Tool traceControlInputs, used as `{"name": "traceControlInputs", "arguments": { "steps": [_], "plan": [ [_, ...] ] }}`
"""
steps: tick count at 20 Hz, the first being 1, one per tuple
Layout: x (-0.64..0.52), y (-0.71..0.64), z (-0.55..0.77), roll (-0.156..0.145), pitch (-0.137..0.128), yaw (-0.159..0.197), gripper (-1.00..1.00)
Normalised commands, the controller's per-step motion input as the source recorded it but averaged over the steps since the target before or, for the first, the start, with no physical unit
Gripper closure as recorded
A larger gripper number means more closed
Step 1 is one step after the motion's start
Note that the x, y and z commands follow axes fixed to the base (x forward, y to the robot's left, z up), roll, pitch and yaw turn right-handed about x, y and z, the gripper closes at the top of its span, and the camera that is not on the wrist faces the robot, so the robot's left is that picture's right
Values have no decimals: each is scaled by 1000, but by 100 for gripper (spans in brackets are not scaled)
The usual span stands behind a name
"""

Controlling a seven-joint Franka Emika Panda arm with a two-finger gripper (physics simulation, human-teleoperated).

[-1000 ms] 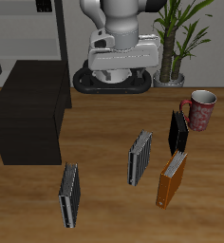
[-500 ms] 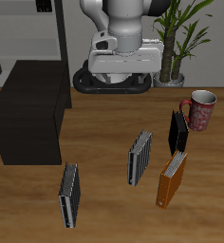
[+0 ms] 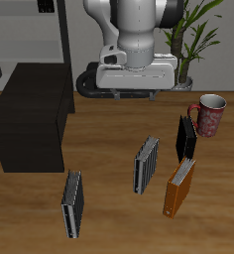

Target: Place the left striped book flat on top of the shelf

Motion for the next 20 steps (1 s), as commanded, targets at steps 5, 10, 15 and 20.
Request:
{"name": "traceControlInputs", "arguments": {
  "steps": [5,10,15,20],
  "plan": [
    [216,9,-141,-30,-20,-4,-100],
    [245,-65,-239,-32,-39,-95,-100],
    [91,183,-357,29,7,-21,-100],
    [36,188,-291,12,-1,-50,-100]
  ]
}}
